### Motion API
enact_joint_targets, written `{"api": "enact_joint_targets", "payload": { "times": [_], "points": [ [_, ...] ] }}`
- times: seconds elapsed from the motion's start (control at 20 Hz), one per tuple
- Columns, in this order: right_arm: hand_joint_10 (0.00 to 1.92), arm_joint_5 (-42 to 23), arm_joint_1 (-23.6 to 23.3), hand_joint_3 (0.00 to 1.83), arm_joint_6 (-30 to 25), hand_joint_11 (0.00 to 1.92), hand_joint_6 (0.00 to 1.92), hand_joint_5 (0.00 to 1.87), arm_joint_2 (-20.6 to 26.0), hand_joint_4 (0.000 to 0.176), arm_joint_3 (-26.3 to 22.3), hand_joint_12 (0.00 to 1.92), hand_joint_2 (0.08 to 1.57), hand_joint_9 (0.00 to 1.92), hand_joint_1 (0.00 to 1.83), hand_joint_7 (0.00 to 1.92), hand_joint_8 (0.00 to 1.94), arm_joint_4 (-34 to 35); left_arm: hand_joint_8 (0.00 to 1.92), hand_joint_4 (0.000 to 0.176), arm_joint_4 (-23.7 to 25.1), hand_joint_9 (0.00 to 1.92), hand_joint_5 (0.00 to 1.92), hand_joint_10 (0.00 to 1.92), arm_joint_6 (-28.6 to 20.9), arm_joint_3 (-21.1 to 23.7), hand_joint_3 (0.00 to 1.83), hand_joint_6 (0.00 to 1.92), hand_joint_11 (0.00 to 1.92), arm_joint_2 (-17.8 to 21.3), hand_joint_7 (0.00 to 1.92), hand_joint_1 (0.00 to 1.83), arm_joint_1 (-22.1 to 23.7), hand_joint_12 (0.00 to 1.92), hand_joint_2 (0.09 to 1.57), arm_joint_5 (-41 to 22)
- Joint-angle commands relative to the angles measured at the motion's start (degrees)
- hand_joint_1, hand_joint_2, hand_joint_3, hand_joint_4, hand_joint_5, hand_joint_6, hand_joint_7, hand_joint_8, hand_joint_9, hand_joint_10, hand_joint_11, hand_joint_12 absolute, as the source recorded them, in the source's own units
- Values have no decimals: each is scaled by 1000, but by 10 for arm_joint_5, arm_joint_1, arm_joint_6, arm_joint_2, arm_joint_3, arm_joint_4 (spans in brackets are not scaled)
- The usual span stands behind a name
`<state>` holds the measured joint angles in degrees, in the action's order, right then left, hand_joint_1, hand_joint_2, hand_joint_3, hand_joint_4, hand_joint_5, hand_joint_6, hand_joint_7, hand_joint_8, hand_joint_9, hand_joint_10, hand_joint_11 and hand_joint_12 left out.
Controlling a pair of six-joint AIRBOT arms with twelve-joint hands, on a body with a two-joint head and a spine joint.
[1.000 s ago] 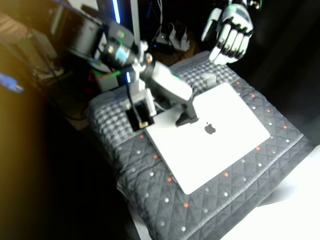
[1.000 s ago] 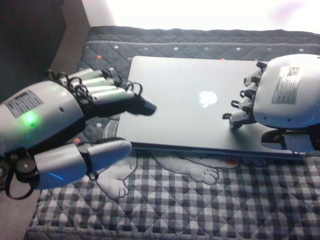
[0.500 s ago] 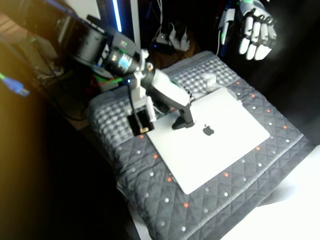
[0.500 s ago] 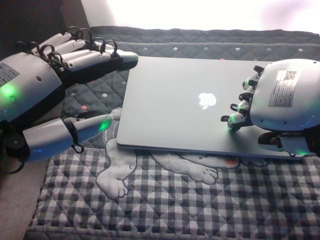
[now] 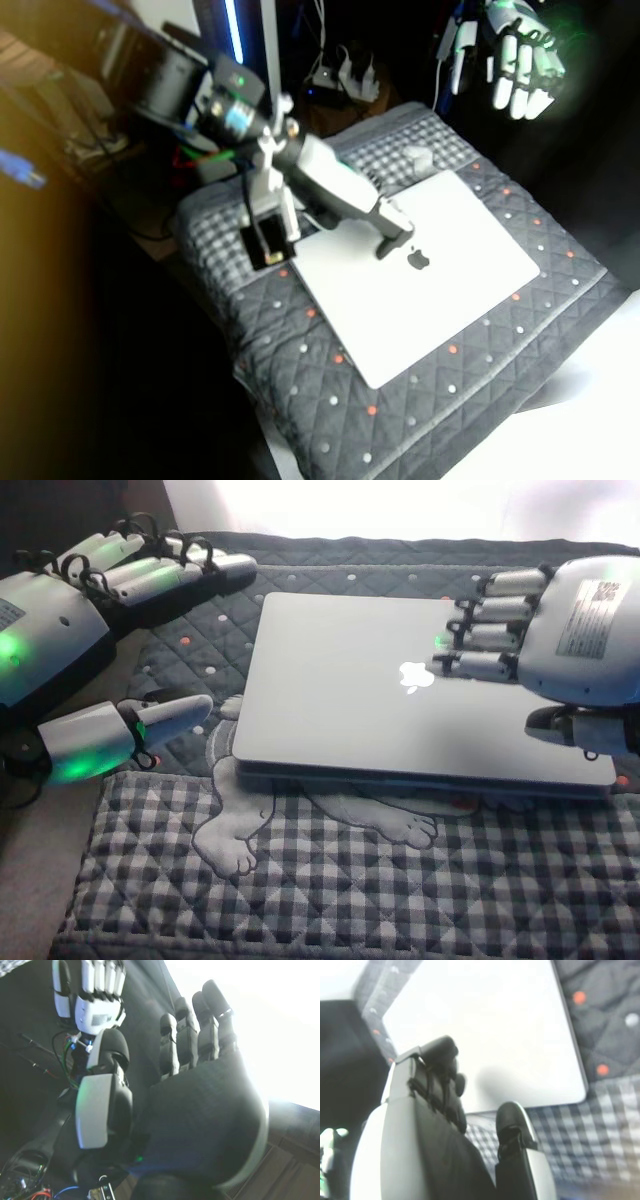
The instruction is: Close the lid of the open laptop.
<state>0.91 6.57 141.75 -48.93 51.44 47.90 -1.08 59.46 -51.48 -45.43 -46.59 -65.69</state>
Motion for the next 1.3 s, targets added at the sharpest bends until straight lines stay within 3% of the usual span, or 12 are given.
{"api": "enact_joint_targets", "payload": {
  "times": [0.0,0.15,0.25,0.35,0.4,0.5,0.6,0.85,0.95,1.1,1.15,1.25],
  "points": [
    [40,-63,-9,0,5,0,64,68,8,0,-1,1031,1389,49,563,36,12,-6,8,80,-9,14,102,303,4,-3,0,34,0,3,149,518,7,1002,1328,-67],
    [0,-104,-10,8,1,0,0,0,10,0,1,684,1422,0,450,0,0,-6,5,60,-17,9,77,87,7,-7,5,10,0,1,86,423,7,550,1355,-62],
    [0,-116,-17,0,-14,0,0,0,6,0,12,91,1428,0,444,0,0,-6,1,64,-21,21,87,63,9,-8,4,11,0,0,79,396,7,612,1362,-62],
    [0,-117,-24,0,-54,20,0,0,1,0,37,13,1405,0,443,0,0,-6,0,47,-23,11,65,27,9,-11,6,9,0,-1,29,440,8,569,1380,-61],
    [0,-117,-24,25,-77,3,0,0,-2,0,50,403,1360,0,410,0,0,-6,2,24,-23,16,63,25,9,-12,2,9,0,-3,24,500,10,530,1377,-61],
    [77,-117,-28,8,-102,0,0,0,-3,0,69,1388,1363,61,437,21,10,-6,3,23,-24,34,82,23,9,-16,0,11,0,-6,48,633,13,544,1362,-55],
    [325,-117,-40,0,-114,0,0,0,-7,0,82,1525,1392,1,409,2,0,-6,1,19,-30,30,90,17,9,-19,0,8,0,-7,56,736,13,291,1349,-53],
    [0,-116,-78,0,-116,0,0,0,-2,0,90,817,1377,0,418,0,0,-1,3,3,-39,10,75,5,9,-24,4,8,0,-6,60,634,13,0,1364,-54],
    [0,-116,-87,4,-130,0,0,0,2,0,91,134,1392,0,366,0,0,-1,2,0,-44,10,67,5,9,-25,4,4,0,-6,60,656,13,0,1366,-59],
    [11,-117,-88,13,-394,45,0,0,7,0,104,33,1438,25,275,0,0,-208,2,0,-55,0,79,0,9,-29,0,13,0,-7,48,727,13,0,1359,-60],
    [262,-124,-88,0,-492,8,0,0,6,0,114,862,1439,47,312,21,8,-287,4,0,-59,0,88,0,9,-33,0,16,0,-8,33,807,14,0,1351,-58],
    [327,-143,-87,0,-650,0,0,0,14,0,114,1017,1423,1,296,0,0,-418,10,3,-64,0,92,0,9,-35,0,16,0,-8,48,833,14,0,1357,-60]
  ]
}}
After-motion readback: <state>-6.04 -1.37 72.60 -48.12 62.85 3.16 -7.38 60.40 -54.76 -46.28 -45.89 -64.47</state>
